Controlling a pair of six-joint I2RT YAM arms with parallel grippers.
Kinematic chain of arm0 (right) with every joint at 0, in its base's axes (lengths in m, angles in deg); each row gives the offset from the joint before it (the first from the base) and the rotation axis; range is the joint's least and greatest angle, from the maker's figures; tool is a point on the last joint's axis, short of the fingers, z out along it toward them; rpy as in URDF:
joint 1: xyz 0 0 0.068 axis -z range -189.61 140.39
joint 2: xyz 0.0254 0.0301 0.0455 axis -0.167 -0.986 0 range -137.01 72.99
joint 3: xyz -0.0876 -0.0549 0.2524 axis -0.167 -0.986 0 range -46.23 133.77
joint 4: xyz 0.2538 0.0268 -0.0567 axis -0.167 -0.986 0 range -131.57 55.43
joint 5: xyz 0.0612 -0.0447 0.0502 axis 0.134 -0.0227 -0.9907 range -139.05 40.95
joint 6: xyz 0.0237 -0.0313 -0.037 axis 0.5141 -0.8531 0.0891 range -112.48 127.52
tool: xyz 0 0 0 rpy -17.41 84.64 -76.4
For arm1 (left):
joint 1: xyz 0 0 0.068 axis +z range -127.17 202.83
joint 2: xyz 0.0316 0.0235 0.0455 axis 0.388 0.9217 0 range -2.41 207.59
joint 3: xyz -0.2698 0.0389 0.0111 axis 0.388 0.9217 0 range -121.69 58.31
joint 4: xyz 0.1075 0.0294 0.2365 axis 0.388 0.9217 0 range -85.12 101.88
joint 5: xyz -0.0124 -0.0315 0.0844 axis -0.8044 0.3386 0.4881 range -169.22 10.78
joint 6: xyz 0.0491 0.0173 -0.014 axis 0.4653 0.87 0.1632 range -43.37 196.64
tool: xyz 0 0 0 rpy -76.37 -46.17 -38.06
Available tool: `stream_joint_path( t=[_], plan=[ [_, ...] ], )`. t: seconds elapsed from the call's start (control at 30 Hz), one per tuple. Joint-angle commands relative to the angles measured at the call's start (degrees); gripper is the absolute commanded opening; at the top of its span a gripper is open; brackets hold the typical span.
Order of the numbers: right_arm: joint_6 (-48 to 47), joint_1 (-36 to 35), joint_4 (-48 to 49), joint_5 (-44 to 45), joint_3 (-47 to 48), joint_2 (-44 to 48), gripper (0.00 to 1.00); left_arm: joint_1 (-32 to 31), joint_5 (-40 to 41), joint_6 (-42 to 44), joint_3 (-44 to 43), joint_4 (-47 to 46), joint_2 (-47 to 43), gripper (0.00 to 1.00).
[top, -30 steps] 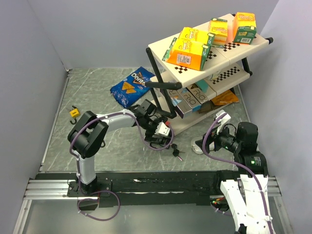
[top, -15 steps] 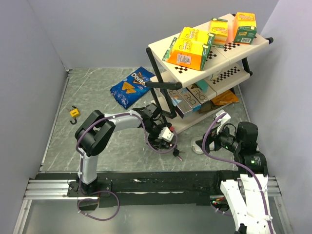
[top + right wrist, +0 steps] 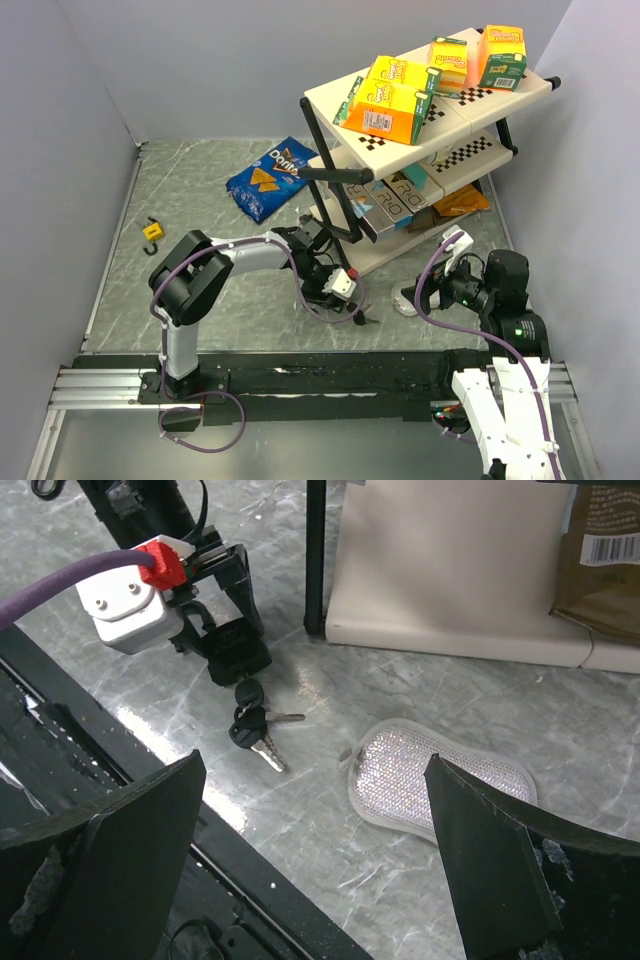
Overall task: Lock with the key
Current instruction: Pick up the lock from the center of the board.
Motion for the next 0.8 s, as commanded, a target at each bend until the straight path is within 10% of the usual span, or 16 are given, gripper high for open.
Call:
stream_joint_path(
  t=[0.0, 0.37, 0.77],
  plan=[
    [-0.3, 0.4, 0.5, -1.7, 1.0, -0.8, 1.0, -0.6, 0.0, -5.2, 1.3, 1.8, -2.5, 0.48],
    [0.6, 0.4, 0.7, -2.9, 1.3, -1.0, 1.0, -2.6, 4.0, -9.9, -0.9, 1.9, 1.4, 0.69],
    [0.9, 0.3, 0.6, -6.6, 3.4, 1.7, 1.0, -2.6, 4.1, -15.8, 6.8, -1.1, -11.8, 0.13]
  ],
)
